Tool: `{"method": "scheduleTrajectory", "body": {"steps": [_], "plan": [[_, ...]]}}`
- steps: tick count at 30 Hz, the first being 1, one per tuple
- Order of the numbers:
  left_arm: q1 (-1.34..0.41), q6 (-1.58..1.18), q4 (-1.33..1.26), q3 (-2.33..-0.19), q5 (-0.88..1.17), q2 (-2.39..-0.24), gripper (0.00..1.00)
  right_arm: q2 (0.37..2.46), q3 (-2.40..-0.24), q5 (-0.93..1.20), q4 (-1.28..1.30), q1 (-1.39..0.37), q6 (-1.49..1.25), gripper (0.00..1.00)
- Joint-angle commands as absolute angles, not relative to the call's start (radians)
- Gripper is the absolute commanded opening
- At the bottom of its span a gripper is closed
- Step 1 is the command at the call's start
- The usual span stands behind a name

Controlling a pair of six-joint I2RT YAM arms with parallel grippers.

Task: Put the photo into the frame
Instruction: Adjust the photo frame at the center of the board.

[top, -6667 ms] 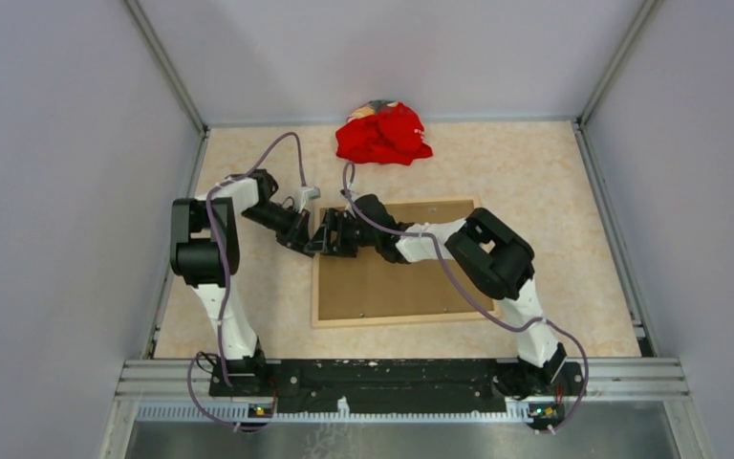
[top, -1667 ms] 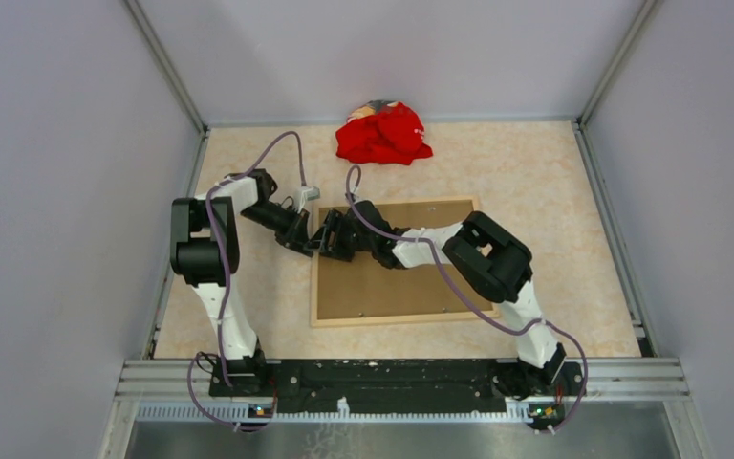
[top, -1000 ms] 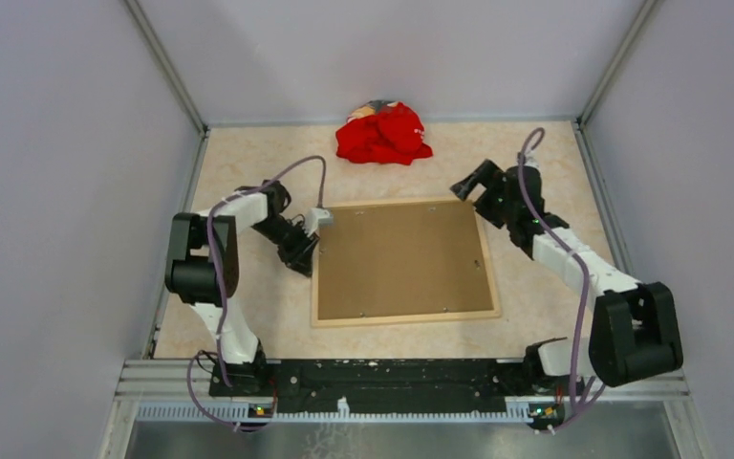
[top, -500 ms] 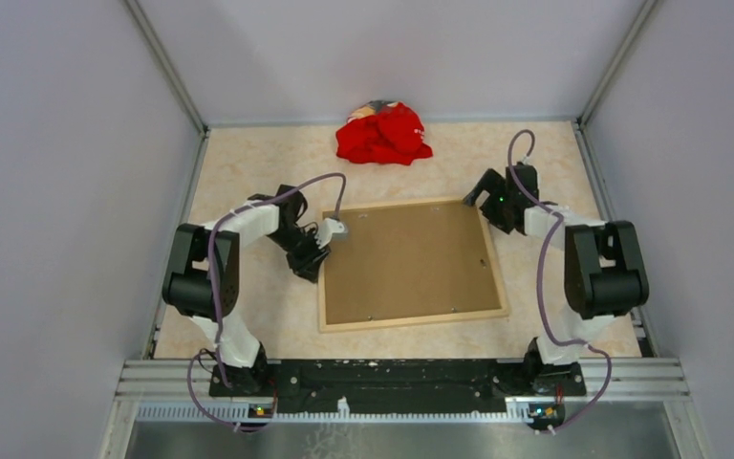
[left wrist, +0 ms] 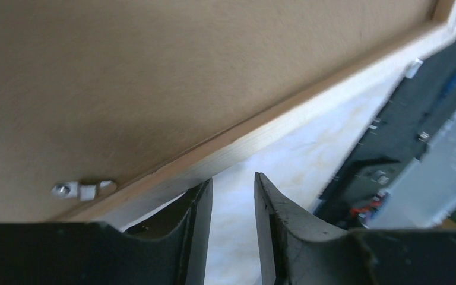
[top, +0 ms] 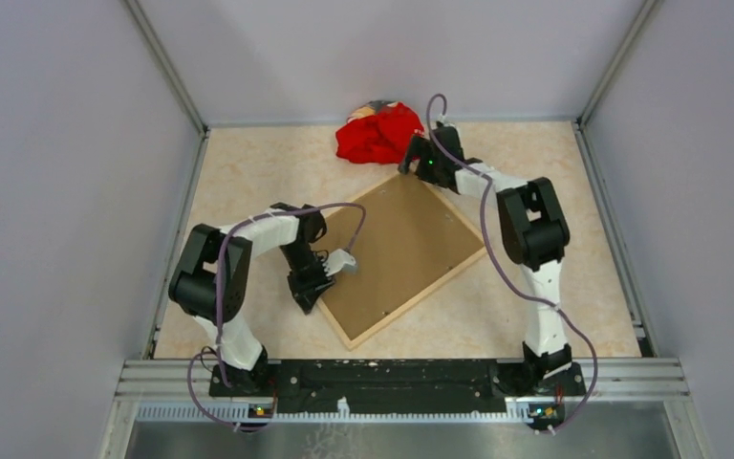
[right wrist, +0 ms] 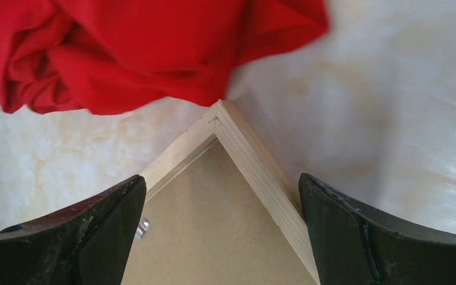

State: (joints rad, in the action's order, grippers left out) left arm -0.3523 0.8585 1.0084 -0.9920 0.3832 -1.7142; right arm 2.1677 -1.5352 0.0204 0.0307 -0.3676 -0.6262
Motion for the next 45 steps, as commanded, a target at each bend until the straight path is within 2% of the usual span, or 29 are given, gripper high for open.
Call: {"method": "scheduleTrajectory", "body": {"steps": [1, 6, 14, 19, 23, 29, 36, 40, 45], "plan": [[-0.460, 0.870, 0.831, -0.973, 0.527, -1.784, 0.43, 2.249, -1.702, 0.251, 0.203, -0.563, -0.690, 0.99], [-0.479, 0.924, 0.976, -1.026, 0.591, -1.790, 0.57, 2.213, -1.713, 0.207, 0.263, -0.574, -0.621, 0.99], [-0.404, 1.141, 1.273, -1.179, 0.654, -1.661, 0.63, 1.857, -1.377, 0.200, 0.193, -0.446, -0.572, 0.99], [-0.209, 1.141, 1.258, -1.331, 0.633, -1.714, 0.61, 1.607, -1.114, 0.123, 0.236, -0.433, -0.622, 0.99], [-0.048, 0.961, 1.059, -1.455, 0.576, -1.818, 0.59, 1.389, -0.868, 0.104, 0.242, -0.431, -0.710, 0.99], [0.043, 0.748, 0.792, -1.493, 0.455, -1.964, 0.42, 1.194, -0.631, 0.126, 0.207, -0.432, -0.845, 0.99], [0.031, 0.794, 0.761, -1.375, 0.486, -1.983, 0.38, 1.249, -0.536, 0.156, 0.045, -0.429, -0.903, 0.99], [0.012, 0.853, 0.789, -1.270, 0.532, -1.933, 0.38, 1.347, -0.568, 0.199, -0.069, -0.393, -0.878, 0.99], [-0.055, 0.913, 0.827, -1.158, 0.579, -1.850, 0.38, 1.476, -0.673, 0.248, -0.084, -0.313, -0.818, 0.99]]}}
